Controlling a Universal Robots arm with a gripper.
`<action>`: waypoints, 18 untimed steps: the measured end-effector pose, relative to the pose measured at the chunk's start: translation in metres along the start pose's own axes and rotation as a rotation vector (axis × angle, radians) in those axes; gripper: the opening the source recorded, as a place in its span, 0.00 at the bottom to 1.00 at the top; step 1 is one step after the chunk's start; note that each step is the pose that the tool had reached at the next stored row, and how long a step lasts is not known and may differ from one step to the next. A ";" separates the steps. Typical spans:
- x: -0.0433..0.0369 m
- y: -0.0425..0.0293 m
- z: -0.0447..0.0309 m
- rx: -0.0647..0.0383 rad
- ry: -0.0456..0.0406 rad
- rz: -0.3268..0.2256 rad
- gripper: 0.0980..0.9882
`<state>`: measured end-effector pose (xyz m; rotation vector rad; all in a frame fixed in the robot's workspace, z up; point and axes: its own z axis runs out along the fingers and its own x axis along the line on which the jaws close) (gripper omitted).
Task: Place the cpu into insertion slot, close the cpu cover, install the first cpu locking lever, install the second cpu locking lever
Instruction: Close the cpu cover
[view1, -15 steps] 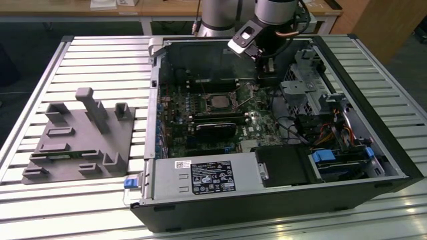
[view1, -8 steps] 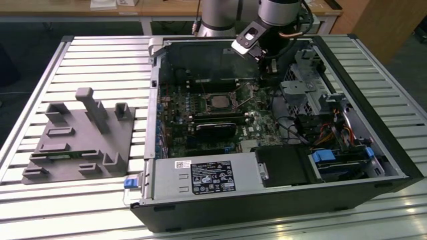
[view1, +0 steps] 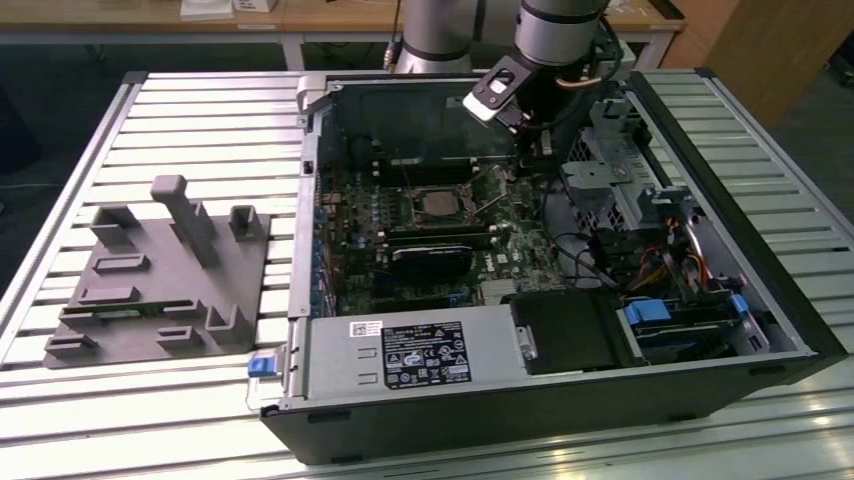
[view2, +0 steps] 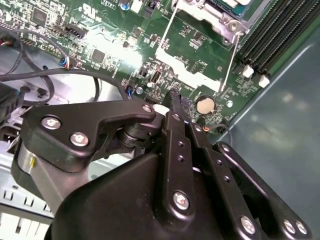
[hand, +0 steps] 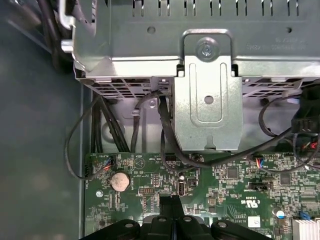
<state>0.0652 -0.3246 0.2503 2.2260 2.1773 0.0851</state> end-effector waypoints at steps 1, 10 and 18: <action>0.0000 -0.0001 0.0018 0.000 0.0000 0.000 0.01; -0.0003 -0.0006 0.0120 0.001 -0.0002 0.000 0.01; -0.0003 -0.0037 0.0120 0.001 0.0000 0.000 0.01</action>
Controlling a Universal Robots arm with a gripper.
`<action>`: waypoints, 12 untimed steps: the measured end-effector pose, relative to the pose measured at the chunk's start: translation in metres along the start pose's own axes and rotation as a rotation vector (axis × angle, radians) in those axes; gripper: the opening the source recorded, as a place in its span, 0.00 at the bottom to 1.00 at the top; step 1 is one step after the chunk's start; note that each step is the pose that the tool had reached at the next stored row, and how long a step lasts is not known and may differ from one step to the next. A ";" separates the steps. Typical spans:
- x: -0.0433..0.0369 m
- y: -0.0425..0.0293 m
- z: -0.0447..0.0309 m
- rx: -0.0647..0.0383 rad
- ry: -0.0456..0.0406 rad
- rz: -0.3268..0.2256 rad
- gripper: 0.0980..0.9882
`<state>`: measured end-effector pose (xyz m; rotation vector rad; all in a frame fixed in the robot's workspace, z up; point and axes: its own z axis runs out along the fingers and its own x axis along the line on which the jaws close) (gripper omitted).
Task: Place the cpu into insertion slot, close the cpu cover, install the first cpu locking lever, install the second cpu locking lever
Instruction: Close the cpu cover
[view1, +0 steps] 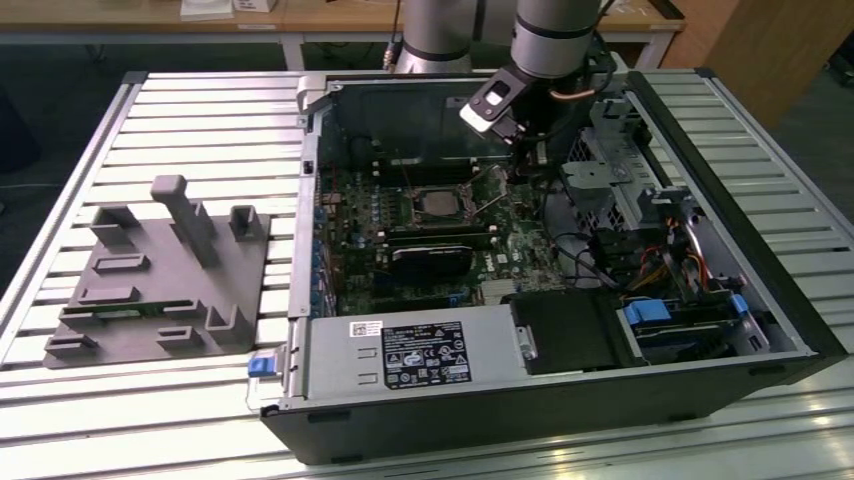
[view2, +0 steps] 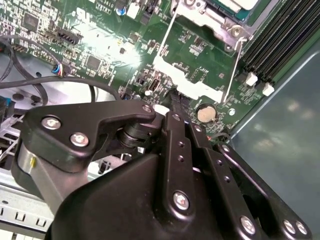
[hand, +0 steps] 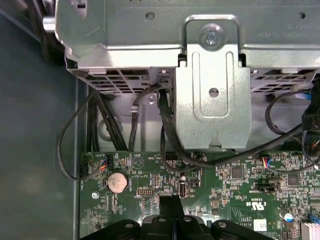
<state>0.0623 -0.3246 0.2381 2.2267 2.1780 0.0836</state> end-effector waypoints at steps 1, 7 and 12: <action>-0.0001 -0.0013 0.0000 0.000 0.0000 0.000 0.01; -0.0002 -0.0063 -0.0003 0.000 0.0000 0.000 0.01; -0.0003 -0.0122 -0.0006 0.000 0.0009 0.000 0.01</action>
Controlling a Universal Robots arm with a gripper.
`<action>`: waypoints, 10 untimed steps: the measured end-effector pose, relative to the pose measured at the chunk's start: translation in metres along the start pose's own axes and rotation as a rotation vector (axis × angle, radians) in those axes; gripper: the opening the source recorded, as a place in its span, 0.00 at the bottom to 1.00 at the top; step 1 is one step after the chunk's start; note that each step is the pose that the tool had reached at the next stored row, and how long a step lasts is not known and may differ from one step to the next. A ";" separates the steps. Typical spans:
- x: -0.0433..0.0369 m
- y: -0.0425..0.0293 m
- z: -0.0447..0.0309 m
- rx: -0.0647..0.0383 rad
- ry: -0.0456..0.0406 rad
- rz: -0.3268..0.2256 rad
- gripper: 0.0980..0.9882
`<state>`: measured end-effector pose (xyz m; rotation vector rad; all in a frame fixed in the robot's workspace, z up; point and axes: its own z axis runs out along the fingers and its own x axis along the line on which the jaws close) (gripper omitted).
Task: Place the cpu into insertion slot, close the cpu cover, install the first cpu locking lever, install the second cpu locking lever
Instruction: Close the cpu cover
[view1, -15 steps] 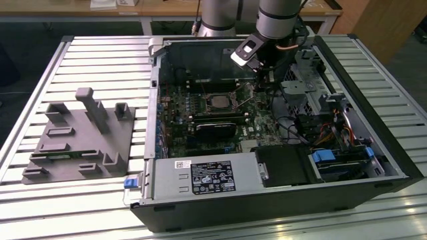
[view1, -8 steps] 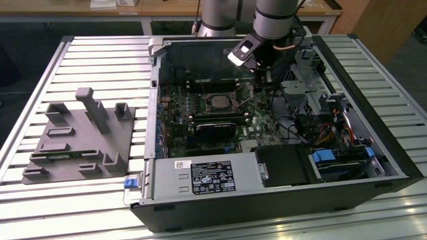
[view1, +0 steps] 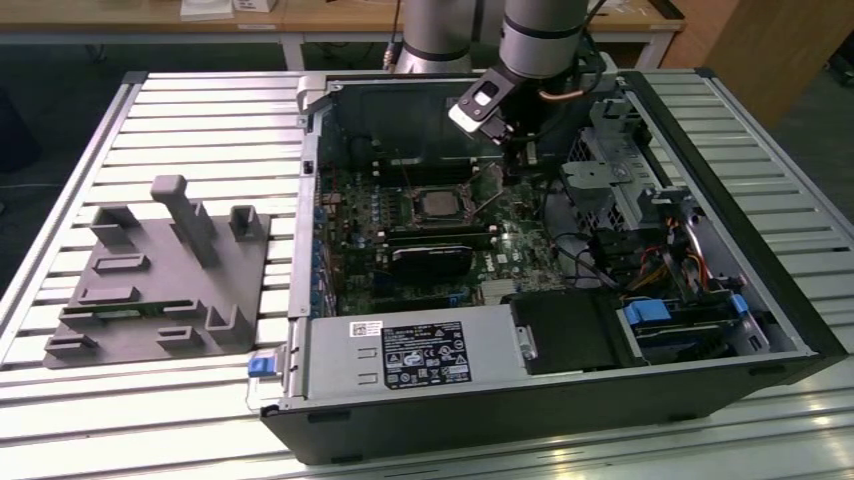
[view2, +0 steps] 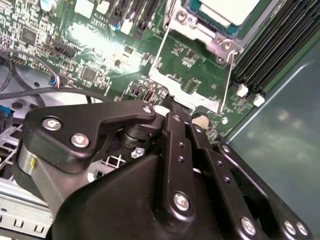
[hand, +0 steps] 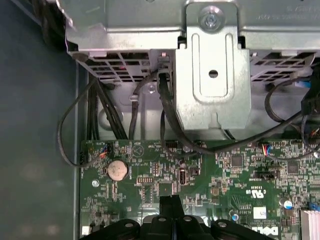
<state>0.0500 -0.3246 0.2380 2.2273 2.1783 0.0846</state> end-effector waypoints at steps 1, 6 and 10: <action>0.0000 -0.0015 -0.0001 0.000 0.0002 0.000 0.01; -0.0002 -0.0101 -0.0006 0.000 0.0004 0.000 0.01; -0.0004 -0.0188 -0.0011 0.000 0.0009 0.000 0.01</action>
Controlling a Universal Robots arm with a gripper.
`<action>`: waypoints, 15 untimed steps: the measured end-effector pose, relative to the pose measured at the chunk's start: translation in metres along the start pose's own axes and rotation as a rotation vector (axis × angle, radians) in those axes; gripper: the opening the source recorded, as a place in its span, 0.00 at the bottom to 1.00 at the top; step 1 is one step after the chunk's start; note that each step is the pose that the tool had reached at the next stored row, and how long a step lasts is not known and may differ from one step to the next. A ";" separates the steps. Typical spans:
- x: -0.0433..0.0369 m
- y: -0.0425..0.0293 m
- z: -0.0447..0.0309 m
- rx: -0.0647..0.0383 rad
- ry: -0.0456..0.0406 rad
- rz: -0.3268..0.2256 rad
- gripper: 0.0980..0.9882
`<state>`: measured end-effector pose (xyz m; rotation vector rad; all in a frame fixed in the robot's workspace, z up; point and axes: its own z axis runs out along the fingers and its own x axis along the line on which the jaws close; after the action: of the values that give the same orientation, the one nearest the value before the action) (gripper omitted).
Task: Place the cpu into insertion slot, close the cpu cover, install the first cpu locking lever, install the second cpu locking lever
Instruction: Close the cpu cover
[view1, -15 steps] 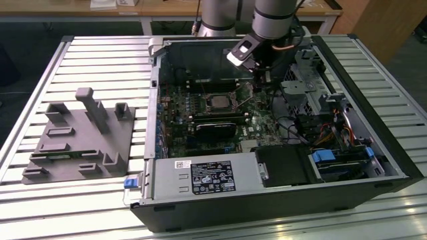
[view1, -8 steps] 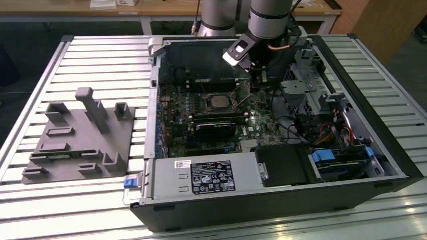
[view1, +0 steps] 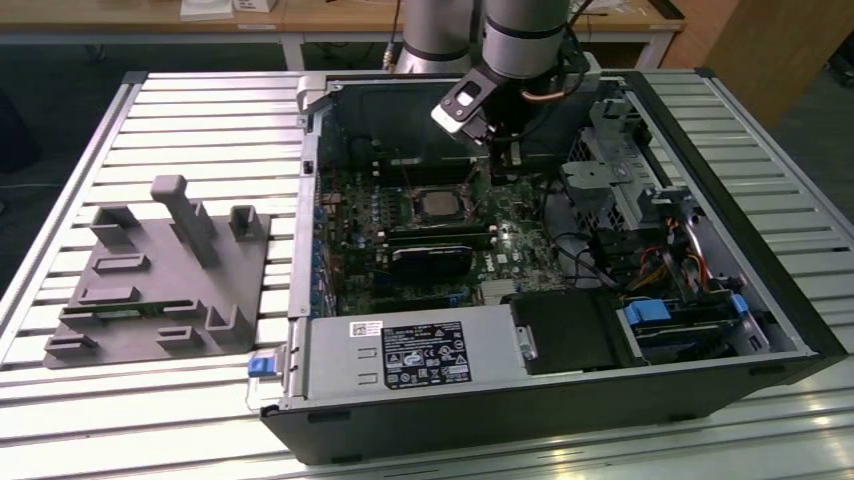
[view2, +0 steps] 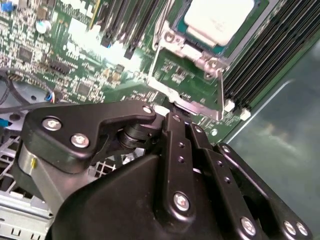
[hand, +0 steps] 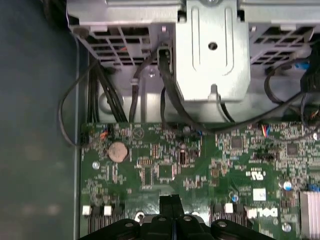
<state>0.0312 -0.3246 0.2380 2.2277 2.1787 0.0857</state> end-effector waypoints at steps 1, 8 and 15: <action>0.0000 -0.0022 -0.0001 0.000 0.0002 0.000 0.01; -0.0004 -0.0191 -0.0010 0.000 0.0038 0.000 0.01; -0.0006 -0.0302 -0.0017 0.000 0.0093 0.000 0.01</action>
<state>0.0010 -0.3246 0.2380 2.2325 2.1829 0.0961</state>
